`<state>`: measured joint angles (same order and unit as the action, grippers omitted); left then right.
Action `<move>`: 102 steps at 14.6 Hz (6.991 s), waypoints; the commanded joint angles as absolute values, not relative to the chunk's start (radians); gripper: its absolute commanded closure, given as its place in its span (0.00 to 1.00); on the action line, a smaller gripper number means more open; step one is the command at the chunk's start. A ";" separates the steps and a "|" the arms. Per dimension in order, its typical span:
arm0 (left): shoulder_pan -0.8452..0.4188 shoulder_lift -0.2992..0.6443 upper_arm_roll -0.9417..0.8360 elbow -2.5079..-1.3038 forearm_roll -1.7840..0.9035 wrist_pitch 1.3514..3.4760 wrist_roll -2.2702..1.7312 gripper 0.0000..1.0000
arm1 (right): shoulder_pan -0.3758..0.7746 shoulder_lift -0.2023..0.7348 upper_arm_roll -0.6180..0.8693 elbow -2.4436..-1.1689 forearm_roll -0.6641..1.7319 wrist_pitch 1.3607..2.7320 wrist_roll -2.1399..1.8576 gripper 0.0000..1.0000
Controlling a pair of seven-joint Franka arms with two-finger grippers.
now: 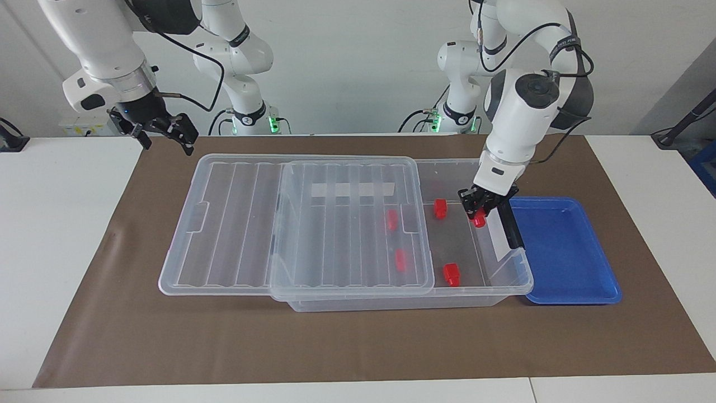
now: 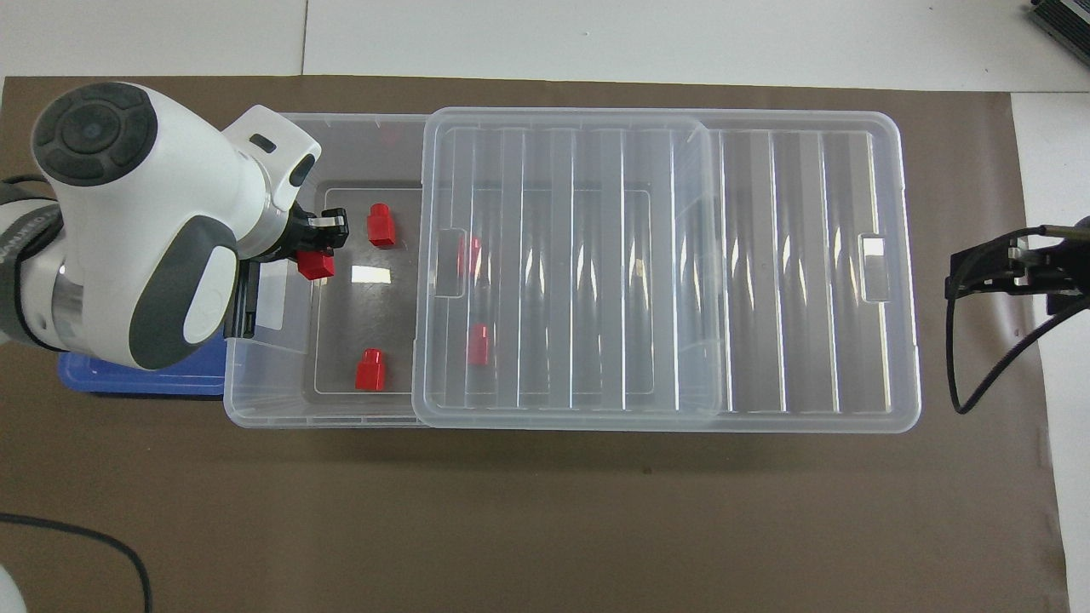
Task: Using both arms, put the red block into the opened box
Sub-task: 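Carry the red block over the opened box with the left gripper, then lower the red block into the box and open the left gripper, then withdraw the left gripper while the right gripper reaches the lid, then slide the lid back over the box with the right gripper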
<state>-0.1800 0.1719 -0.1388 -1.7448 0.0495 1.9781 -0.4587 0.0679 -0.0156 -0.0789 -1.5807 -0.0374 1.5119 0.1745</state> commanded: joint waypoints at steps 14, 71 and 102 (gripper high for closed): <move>-0.199 0.161 -0.123 -2.060 0.071 2.361 -0.500 1.00 | 0.049 -0.023 -0.072 -1.601 -0.009 1.560 0.167 0.00; 0.055 -0.069 -0.106 -1.670 0.072 1.611 -0.129 0.00 | -0.035 -0.025 -0.072 -1.778 0.014 1.825 -0.083 1.00; 0.100 -0.072 -0.115 -1.672 0.018 1.609 0.054 0.00 | 0.086 0.170 -0.025 -1.813 0.140 2.152 -0.103 1.00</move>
<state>0.0971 -0.0621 -0.1086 -1.6709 0.0034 1.6261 0.0403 0.0678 0.1646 -0.0274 -1.8095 0.1072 2.1366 -0.1377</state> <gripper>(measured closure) 0.000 0.991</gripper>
